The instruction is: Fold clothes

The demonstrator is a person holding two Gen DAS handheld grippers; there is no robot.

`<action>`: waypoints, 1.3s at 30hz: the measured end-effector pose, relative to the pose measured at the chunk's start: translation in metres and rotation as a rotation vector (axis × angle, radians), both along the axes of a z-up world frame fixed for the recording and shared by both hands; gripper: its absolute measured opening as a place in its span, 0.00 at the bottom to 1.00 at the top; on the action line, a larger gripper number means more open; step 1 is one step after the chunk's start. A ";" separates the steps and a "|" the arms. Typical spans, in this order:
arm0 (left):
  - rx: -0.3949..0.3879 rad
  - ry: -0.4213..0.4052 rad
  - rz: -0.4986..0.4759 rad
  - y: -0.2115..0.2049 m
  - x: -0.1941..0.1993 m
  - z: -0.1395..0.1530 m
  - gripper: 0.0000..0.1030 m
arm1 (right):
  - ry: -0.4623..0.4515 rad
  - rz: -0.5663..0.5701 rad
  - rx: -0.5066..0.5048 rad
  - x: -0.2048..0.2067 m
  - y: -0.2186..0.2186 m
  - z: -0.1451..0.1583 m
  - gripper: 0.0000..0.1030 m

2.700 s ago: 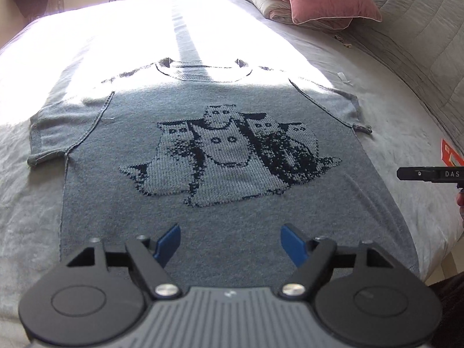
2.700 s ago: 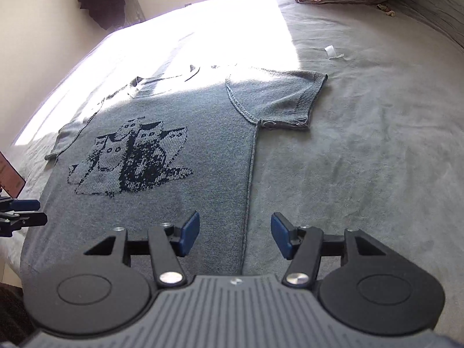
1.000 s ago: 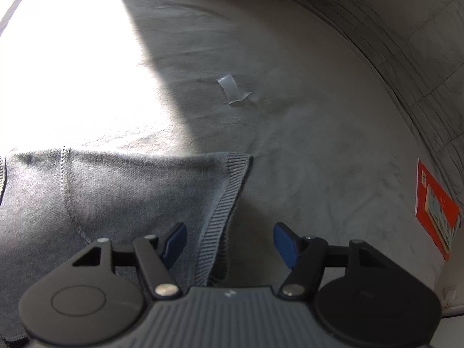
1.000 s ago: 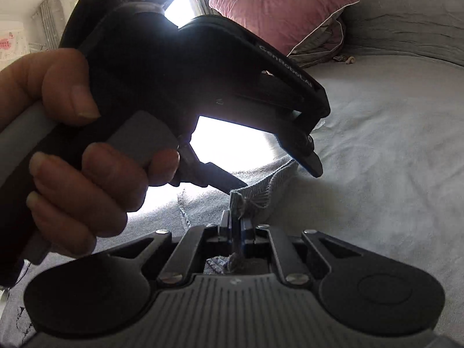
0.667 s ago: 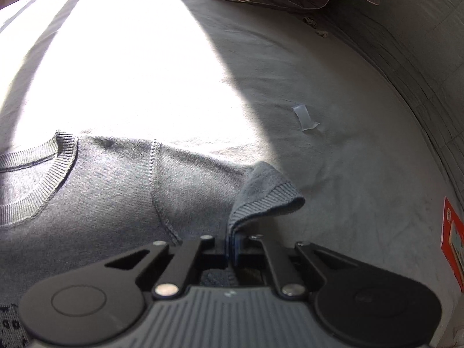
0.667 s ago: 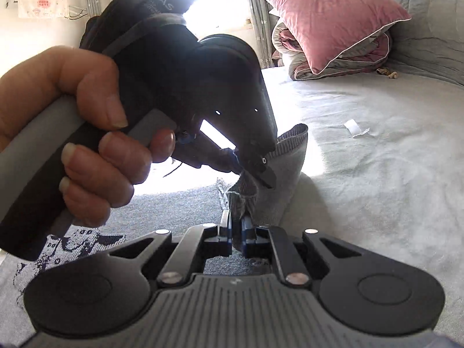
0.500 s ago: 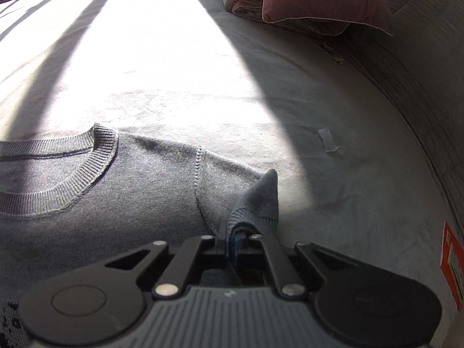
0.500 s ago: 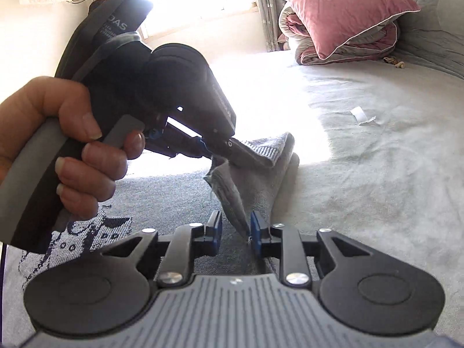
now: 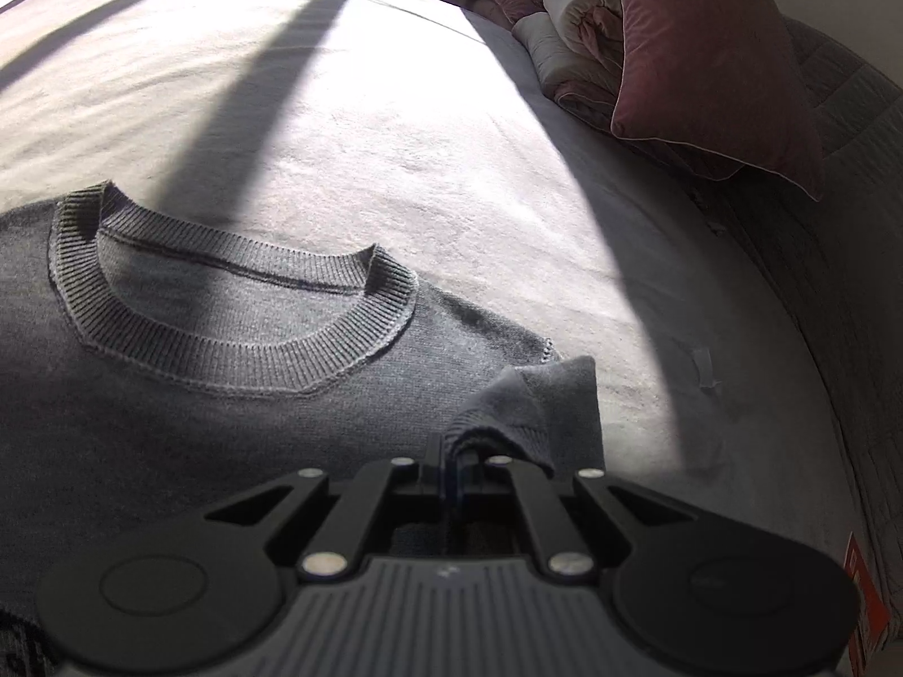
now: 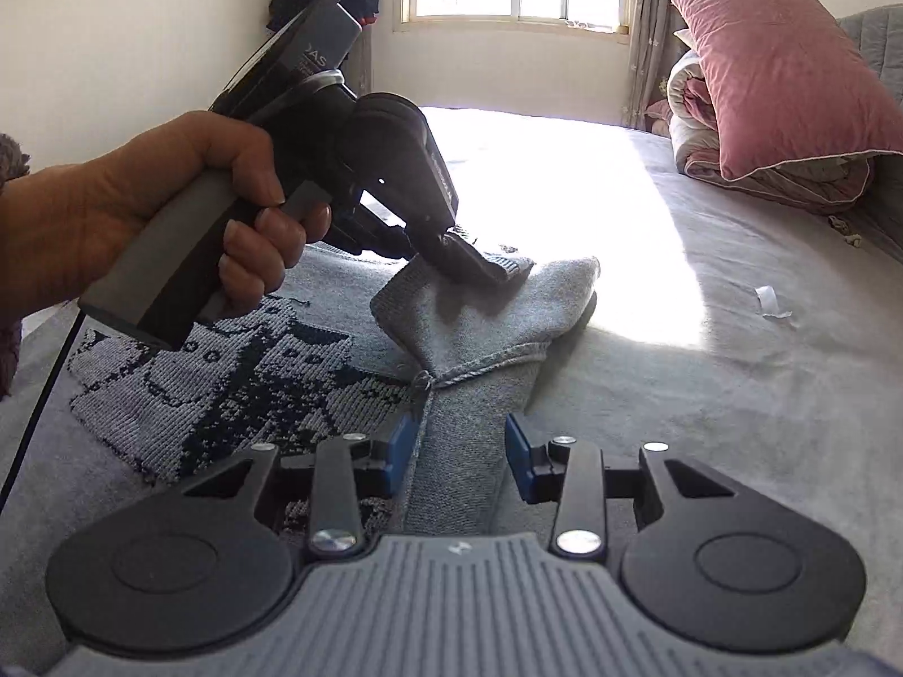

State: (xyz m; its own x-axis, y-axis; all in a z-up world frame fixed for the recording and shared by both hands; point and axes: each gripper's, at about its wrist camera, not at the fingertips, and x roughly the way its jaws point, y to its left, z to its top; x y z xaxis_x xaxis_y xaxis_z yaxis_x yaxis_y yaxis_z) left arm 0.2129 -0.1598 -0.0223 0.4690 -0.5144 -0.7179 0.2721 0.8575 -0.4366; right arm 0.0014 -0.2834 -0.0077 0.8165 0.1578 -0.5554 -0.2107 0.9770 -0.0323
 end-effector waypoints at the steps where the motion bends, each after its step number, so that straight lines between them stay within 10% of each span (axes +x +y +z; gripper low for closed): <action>1: -0.007 -0.003 0.011 0.004 0.001 0.000 0.03 | 0.003 0.028 -0.006 -0.002 0.005 0.001 0.32; 27: -0.145 -0.030 0.283 0.097 0.002 -0.030 0.03 | 0.104 0.184 0.040 -0.003 0.030 -0.009 0.22; 39: -0.162 0.018 0.135 0.111 -0.032 -0.020 0.40 | 0.174 0.202 0.145 -0.007 0.022 0.003 0.22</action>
